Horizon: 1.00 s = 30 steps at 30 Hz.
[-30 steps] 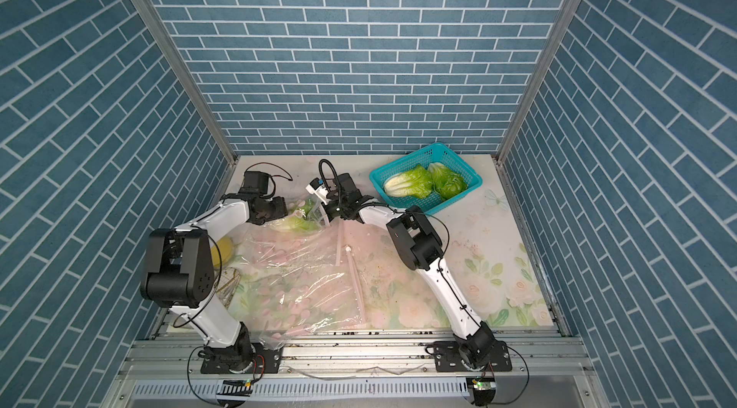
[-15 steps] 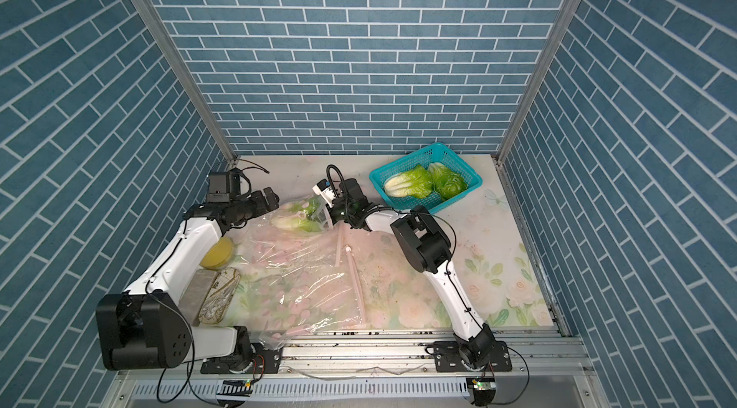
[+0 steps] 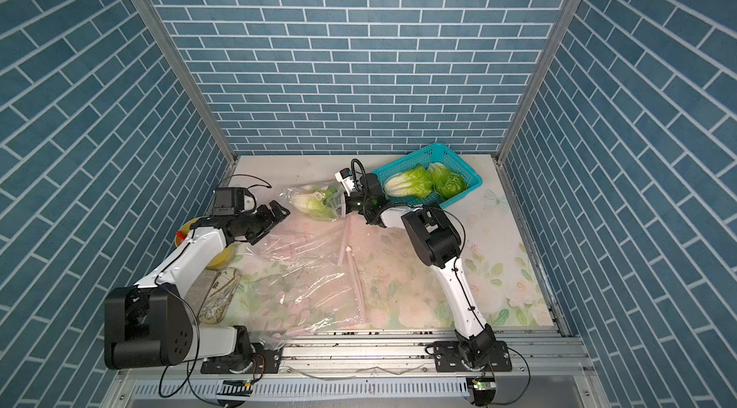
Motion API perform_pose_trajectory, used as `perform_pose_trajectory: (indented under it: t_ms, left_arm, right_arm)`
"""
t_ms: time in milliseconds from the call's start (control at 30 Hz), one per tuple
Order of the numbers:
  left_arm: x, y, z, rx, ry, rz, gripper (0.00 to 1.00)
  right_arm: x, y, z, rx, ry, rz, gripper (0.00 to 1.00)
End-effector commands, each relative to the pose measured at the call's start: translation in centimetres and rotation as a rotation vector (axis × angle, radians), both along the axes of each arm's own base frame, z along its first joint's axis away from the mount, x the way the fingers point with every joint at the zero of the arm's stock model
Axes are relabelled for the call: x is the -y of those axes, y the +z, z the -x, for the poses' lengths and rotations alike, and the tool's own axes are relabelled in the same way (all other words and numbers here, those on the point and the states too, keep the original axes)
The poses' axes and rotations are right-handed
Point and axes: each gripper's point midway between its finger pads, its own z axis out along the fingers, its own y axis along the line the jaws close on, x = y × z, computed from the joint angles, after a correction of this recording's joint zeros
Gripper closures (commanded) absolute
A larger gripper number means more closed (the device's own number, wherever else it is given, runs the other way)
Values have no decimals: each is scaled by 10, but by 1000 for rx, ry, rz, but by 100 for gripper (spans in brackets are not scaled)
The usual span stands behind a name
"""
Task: Open the zip-top bag and take out the chinese cabbages
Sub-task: Pick up the Chinese cabbage from the zipper food storage bag.
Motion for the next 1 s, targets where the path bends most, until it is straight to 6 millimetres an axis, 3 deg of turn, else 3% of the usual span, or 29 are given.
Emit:
perform_pose_trajectory:
  t_ms: [0,167,367,733,833,967]
  left_arm:
    - [-4,16,-16,94,81,114,0]
    - [-13,39,-24,177,184,219,0]
    - [-28,47,-25,204,369,331,0]
    - [-26,33,-24,144,421,378,1]
    - [-23,34,-26,147,412,385,5]
    - [-20,35,-27,147,395,397,20]
  right_arm:
    - [-4,50,11,67,45,-88,100]
    - [-5,47,16,58,63,-93,100]
    - [-8,48,22,75,81,-101,100]
    - [-24,59,46,97,177,-134,100]
    - [-27,61,51,101,189,-137,100]
    - [-28,64,53,106,196,-136,100]
